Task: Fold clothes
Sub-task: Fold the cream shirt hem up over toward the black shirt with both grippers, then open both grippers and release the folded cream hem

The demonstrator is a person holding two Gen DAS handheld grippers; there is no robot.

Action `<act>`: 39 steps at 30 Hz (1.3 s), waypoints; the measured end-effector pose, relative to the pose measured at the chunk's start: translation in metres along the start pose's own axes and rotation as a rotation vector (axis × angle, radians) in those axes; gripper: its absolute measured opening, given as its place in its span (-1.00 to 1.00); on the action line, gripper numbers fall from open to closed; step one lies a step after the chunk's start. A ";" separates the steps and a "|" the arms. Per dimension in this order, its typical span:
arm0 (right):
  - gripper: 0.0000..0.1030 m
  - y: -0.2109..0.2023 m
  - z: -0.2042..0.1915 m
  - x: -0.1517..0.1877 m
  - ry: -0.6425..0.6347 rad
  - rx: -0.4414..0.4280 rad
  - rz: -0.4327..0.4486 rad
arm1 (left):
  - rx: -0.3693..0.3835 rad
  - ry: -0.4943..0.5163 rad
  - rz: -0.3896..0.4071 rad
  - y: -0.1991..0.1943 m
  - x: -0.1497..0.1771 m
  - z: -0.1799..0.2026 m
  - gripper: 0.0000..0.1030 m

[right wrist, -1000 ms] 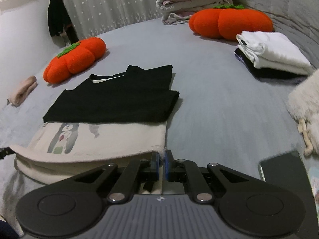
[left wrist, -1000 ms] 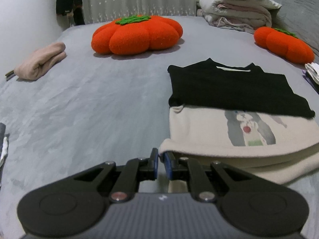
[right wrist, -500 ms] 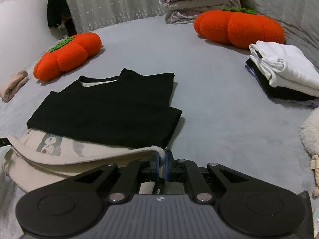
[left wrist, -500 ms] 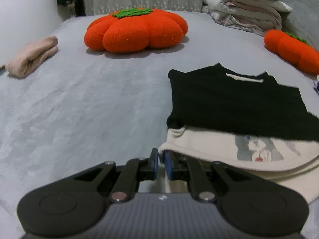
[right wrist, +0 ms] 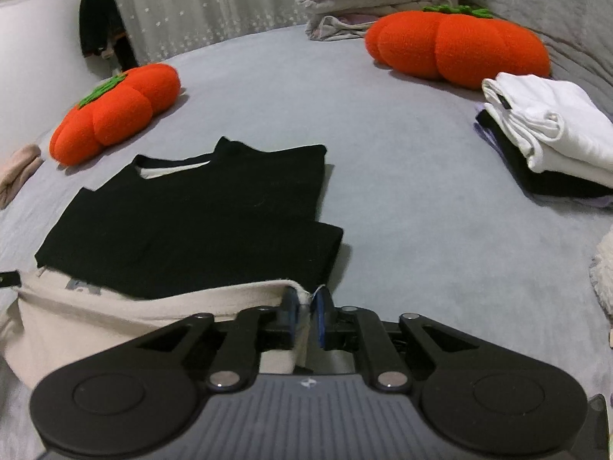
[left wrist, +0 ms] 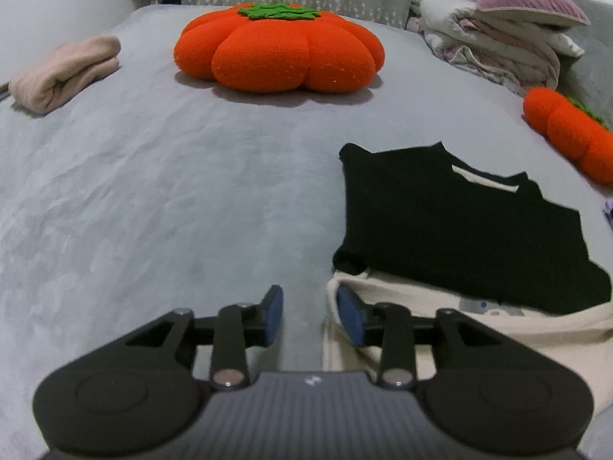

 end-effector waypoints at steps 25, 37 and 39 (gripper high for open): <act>-0.52 -0.012 -0.018 -0.003 -0.202 -0.109 0.032 | 0.128 0.024 0.018 -0.011 0.004 -0.009 0.03; -0.72 -0.003 -0.035 0.009 -0.376 -0.132 0.015 | 0.147 0.168 0.001 0.001 0.020 0.022 -0.40; -0.82 -0.004 -0.034 0.007 -0.371 -0.126 0.030 | 0.111 0.197 -0.007 0.008 0.023 0.026 -0.61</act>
Point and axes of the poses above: each gripper's, at about its wrist camera, not at the fingertips, and y roughly the way its jaws point, z to its right, x to its underside, the point moved 8 cm from there along y, roughly the way its jaws point, and after that the axes turned 7 degrees about z, right-handed, at the moved point
